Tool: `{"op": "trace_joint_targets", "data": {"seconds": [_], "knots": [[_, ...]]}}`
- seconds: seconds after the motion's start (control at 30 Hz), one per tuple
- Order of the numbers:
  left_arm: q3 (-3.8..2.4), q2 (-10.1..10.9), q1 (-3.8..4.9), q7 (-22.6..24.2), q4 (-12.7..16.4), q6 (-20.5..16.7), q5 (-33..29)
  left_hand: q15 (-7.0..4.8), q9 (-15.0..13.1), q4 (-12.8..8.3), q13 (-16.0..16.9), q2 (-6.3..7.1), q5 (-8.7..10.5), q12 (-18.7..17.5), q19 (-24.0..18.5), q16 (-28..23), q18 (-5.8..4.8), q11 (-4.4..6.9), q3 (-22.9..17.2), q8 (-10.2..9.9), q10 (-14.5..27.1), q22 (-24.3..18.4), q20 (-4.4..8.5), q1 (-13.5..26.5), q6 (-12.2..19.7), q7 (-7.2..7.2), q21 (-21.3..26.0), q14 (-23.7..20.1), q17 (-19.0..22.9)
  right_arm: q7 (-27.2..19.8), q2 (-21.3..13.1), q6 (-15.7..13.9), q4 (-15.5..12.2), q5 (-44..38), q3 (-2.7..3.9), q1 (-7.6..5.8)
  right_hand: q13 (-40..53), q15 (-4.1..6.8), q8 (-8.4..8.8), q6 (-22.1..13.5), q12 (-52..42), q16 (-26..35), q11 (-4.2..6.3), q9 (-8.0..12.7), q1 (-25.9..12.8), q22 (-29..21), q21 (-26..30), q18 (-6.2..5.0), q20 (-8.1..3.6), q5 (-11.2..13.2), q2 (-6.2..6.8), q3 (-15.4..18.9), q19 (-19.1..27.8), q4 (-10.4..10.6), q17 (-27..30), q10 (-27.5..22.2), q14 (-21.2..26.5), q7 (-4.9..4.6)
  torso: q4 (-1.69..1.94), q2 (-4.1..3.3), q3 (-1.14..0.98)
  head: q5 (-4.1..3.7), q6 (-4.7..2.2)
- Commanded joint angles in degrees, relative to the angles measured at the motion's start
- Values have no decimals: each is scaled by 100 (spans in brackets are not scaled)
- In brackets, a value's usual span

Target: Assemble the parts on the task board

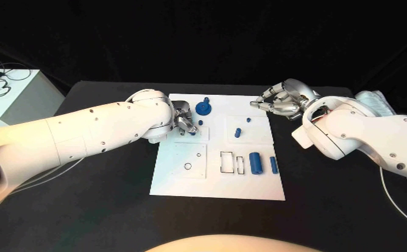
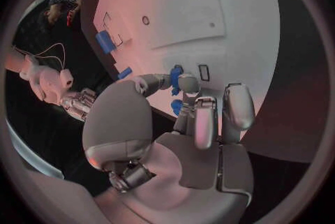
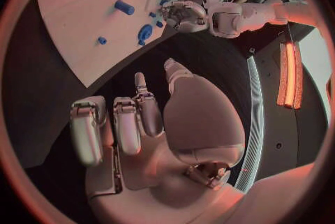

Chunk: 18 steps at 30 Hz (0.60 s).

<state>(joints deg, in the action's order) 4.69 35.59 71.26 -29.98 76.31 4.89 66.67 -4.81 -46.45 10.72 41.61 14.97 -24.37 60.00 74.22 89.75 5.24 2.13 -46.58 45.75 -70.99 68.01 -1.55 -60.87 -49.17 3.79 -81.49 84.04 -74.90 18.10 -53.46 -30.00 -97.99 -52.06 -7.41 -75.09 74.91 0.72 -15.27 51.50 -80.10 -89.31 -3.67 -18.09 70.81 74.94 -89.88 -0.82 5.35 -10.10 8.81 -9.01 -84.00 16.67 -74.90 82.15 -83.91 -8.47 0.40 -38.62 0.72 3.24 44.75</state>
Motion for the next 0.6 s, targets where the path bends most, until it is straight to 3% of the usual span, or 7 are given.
{"op": "trace_joint_targets", "data": {"seconds": [0.03, 0.6], "knots": [[36, 9, -42, -60, -8, 260, 43, -42, -651, -1032, -10, -56, -37, -30, 48, 25, -42, 22, -984, 39, -13, 7, 7, -32, -230, -207, -39, 596, -1510, -81, 1, 79, 3, -6, 0, 4, 687, -35, 0, -23, 17, 24, -16, 1, -54, 1498, -1, 79, 21, 12, 3, 25, -594, -1, -1320, -31, -558, -3, 4, -5, -2, -1, -5], [40, 14, -43, -59, -46, 327, 35, -43, -649, -1039, -8, -56, -39, -29, 52, 25, -44, 24, -984, 36, -22, 13, 9, -36, -238, -208, -42, 596, -1510, -78, 10, 78, 19, -7, 0, 4, 687, -35, 0, -23, 17, 24, -16, 1, -54, 1498, -1, 79, 21, 12, 3, 25, -594, -1, -1320, -31, -558, -3, -4, -1, -2, 3, -15]]}}
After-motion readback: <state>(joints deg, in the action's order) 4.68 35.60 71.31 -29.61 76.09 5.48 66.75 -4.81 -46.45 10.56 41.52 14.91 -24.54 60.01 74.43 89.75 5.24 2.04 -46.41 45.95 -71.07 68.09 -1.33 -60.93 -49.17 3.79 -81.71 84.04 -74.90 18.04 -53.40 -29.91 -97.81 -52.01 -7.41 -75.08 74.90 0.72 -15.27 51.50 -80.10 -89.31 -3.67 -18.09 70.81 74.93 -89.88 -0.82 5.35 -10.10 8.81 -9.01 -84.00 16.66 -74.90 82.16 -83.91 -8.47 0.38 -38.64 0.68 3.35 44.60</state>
